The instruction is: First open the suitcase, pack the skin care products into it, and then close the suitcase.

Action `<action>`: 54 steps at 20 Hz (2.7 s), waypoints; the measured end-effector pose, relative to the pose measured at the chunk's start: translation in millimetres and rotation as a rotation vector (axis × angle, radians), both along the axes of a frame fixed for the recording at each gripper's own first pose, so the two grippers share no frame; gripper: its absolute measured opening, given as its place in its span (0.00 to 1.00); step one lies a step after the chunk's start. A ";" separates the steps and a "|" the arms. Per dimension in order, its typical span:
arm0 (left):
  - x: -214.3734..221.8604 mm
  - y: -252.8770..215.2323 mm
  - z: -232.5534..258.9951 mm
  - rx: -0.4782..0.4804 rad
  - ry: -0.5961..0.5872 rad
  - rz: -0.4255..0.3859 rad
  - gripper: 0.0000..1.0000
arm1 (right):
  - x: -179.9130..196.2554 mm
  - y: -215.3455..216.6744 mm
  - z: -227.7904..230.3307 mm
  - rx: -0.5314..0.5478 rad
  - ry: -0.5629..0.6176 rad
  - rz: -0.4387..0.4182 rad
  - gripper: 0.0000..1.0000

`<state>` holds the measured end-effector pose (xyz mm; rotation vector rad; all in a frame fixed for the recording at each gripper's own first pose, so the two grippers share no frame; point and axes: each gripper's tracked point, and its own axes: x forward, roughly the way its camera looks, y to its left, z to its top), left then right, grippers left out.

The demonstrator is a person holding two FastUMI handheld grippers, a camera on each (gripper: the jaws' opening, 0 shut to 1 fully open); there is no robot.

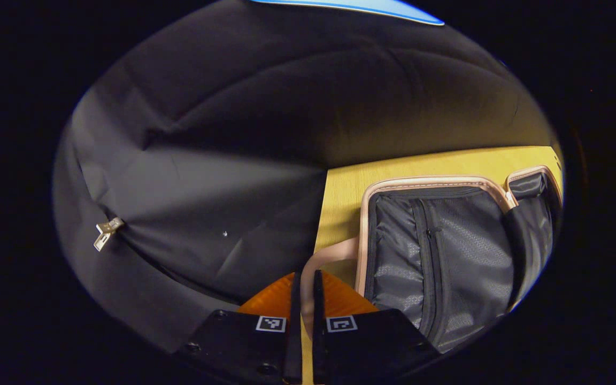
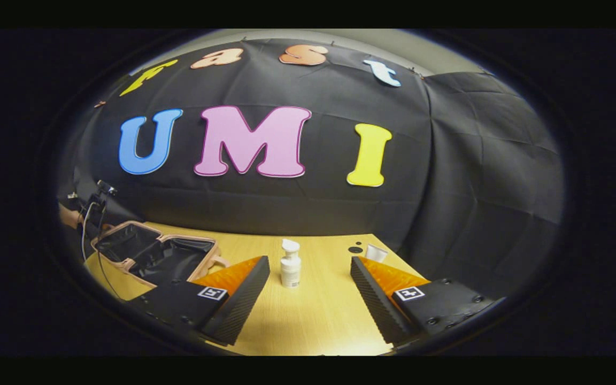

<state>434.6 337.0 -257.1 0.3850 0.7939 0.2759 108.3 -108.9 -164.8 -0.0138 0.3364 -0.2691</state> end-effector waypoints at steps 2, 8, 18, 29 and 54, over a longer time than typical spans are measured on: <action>0.4 0.6 0.3 0.021 -0.006 0.030 0.15 | -1.9 -0.5 -6.2 -0.001 0.018 -0.006 0.94; 0.7 -13.9 38.9 0.073 -0.101 -0.001 0.45 | 0.6 6.9 7.5 0.006 -0.012 -0.008 0.97; -58.4 -263.5 161.1 -0.201 -0.464 -0.245 0.98 | -11.7 -15.6 21.4 0.017 -0.033 -0.007 0.97; -112.7 -573.3 91.0 -0.421 -0.472 -0.552 0.99 | 18.7 -100.7 -25.5 0.060 0.019 0.007 0.97; -43.0 -776.3 -103.3 -0.494 -0.288 -0.639 0.65 | 75.8 -179.3 -182.2 0.234 0.201 0.000 0.97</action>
